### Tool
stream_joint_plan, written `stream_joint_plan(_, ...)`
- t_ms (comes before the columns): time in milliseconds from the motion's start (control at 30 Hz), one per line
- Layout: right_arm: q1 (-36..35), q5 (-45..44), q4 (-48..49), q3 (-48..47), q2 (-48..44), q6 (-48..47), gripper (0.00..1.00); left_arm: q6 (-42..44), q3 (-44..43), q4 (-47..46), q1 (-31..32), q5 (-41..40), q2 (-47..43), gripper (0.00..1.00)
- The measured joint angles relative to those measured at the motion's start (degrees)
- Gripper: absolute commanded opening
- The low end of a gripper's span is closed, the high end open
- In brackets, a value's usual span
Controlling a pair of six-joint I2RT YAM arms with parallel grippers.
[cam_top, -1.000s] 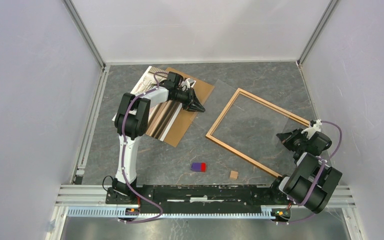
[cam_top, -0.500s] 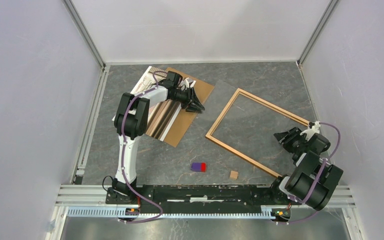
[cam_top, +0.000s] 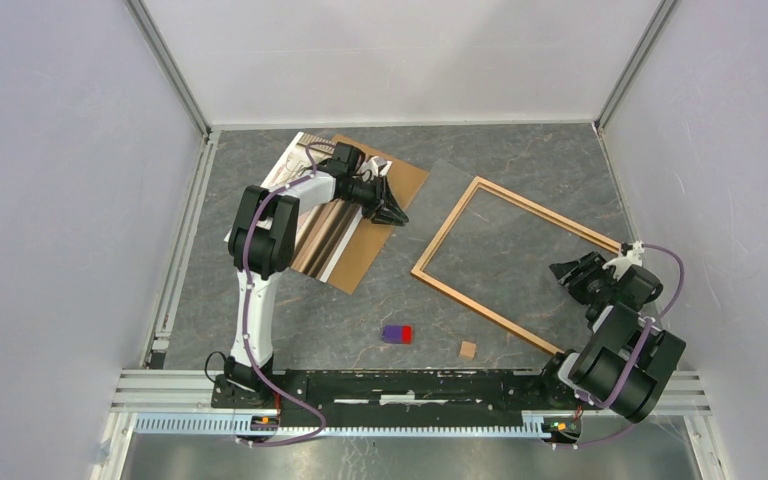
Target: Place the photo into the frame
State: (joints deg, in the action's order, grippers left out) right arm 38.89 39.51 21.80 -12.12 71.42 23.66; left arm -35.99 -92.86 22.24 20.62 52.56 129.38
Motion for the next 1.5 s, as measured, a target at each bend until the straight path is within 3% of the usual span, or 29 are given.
stream_joint_plan(300,0.22,0.37,-3.74,-0.09,-0.59,1.9,0.22,-0.04,0.02,-0.63,0.09,0.04,-3.08,0.24)
stream_joint_plan(567,0.28,1.31,-3.98,-0.09,-0.68,3.08,0.05,-0.04,0.31,-2.19,0.09,0.07,-4.17,0.22)
stream_joint_plan(733,0.74,3.37,-3.93,-0.09,-1.14,4.61,0.03,-0.04,0.46,-2.23,0.09,0.07,-4.17,0.19)
stream_joint_plan(833,0.87,4.37,-3.96,-0.09,-1.9,4.96,0.1,-0.07,0.46,-2.23,0.09,0.04,-4.17,0.13)
stream_joint_plan(967,0.92,4.5,-6.01,-0.7,-2.36,3.04,0.43,-0.07,0.46,-2.12,-0.22,0.0,-4.17,0.02)
stream_joint_plan(1067,0.9,4.52,-7.15,-1.01,-2.49,1.42,0.56,0.07,0.44,-0.81,-0.96,0.0,-4.15,0.02)
stream_joint_plan(1367,0.35,4.26,-8.57,-1.01,-3.08,-0.74,0.68,0.57,-0.44,2.73,-4.96,0.04,-1.77,0.02)
stream_joint_plan(1500,-1.9,5.05,-4.94,-0.5,-1.07,0.74,0.7,0.96,-0.59,3.65,-6.51,0.09,-1.57,0.02)
